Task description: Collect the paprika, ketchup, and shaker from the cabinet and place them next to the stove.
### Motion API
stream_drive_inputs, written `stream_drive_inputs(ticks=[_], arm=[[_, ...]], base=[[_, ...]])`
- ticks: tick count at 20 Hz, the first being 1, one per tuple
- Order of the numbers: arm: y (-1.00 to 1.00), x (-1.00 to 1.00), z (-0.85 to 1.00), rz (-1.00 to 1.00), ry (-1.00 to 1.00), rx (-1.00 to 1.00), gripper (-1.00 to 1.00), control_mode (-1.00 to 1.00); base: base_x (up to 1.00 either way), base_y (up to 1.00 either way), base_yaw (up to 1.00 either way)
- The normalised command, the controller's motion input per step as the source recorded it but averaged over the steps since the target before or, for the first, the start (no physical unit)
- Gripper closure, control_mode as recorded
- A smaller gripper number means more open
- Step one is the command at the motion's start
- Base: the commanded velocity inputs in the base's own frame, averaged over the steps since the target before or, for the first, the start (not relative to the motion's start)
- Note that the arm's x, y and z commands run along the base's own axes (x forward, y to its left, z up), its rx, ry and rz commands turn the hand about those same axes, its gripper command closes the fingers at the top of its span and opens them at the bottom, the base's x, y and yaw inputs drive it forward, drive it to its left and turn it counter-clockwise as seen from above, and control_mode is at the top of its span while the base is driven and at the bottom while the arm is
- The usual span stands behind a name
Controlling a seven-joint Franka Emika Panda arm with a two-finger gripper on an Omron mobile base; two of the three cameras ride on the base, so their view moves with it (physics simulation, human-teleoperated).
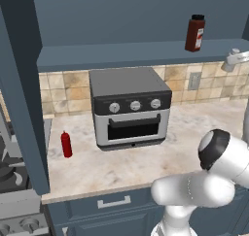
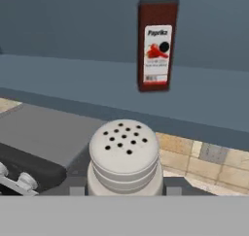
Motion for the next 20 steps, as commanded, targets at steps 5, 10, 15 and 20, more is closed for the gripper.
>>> stream_drive_inputs(ticks=[5,10,15,20], arm=[[0.88,-0.38,-0.79,0.26,0.00,0.00,1.00,-1.00],[1.00,-0.02,-0.82,0.23,0.00,0.00,1.00,-1.00],[1.00,0.00,-0.70,0.20,0.01,0.00,1.00,-1.00],[1.00,0.00,-0.63,0.17,0.02,-0.03,1.00,-1.00]], base=[[0.00,0.00,0.00],[0.00,0.00,0.00],[0.00,0.00,0.00],[0.00,0.00,0.00]])
